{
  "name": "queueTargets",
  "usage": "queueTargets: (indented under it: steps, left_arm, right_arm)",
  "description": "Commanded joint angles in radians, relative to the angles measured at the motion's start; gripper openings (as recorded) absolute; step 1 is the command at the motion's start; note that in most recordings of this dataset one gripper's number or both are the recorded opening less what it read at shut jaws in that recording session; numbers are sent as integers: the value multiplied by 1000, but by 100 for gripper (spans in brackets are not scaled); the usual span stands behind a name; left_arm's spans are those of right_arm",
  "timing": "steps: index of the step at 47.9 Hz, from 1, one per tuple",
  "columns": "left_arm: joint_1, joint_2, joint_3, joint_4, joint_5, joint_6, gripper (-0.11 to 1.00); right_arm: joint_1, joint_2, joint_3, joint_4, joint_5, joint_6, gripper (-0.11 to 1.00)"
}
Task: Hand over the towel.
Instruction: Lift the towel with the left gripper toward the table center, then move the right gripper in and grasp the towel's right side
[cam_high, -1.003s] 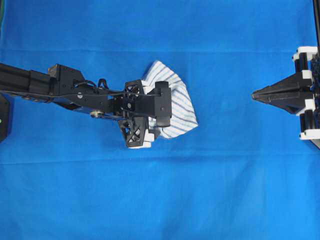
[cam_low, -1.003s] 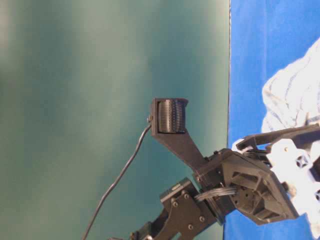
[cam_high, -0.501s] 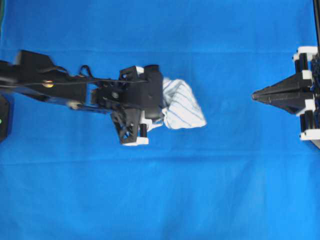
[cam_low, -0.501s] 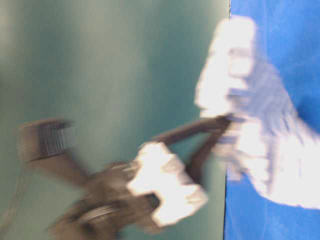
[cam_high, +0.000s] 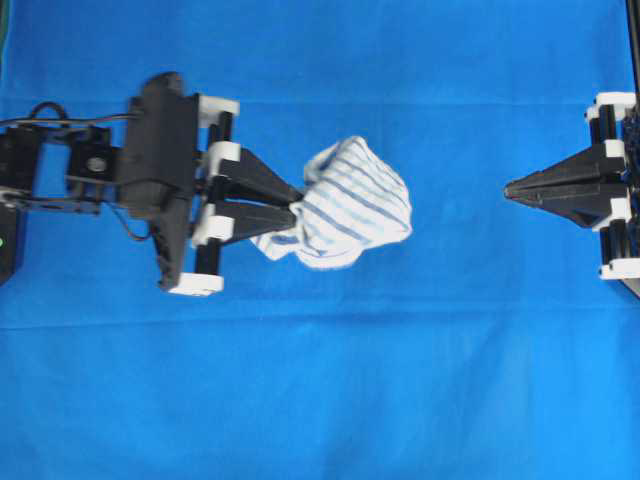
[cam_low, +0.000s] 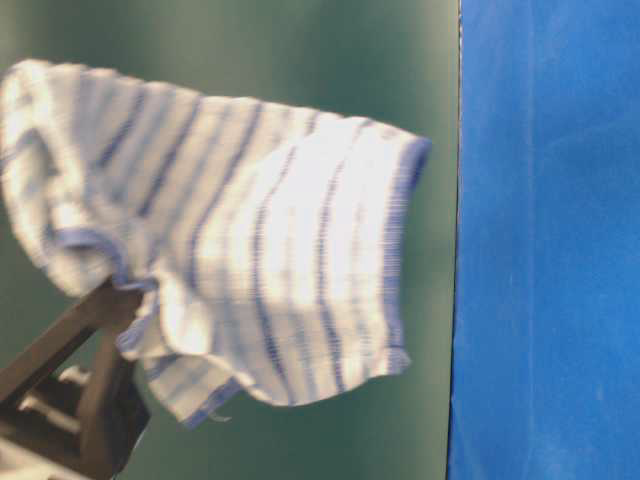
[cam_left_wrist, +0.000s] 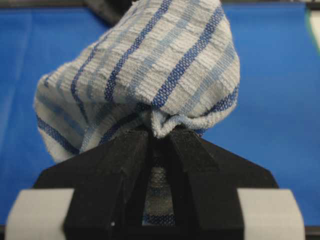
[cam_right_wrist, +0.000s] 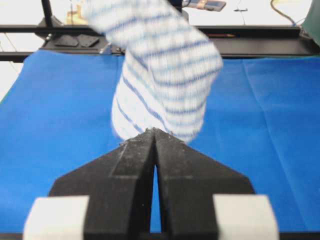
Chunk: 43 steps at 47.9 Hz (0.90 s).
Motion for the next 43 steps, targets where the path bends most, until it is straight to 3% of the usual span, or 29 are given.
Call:
queueTargets:
  steps: [1,13,23,25,35,38,43]
  left_arm:
    - [-6,-37,3,0,-52,2,7]
    - [-6,-35,5,-2,-57,2,7]
    - [-6,-35,5,-2,-57,2,7]
    - [-6,-35,5,-2,-57,0,7]
    - [-6,-34,3,-2,-58,0,7]
    - [-6,-34,3,-2,-60,0,7]
    - [-6,-34,3,-2,-60,0,7]
  right_arm:
    - [2,6,-23,2,-15,0,0]
    - [2,26,-29,3,-63,9,0]
    - [2,137,-72,3,-109,25,1]
    - [2,167,-89,3,-117,25,7]
    - [2,371,-187,2,-209,18,66]
    - [0,443,-235,2,-225,18,72]
    - [2,554,-318,2,-235,15,70]
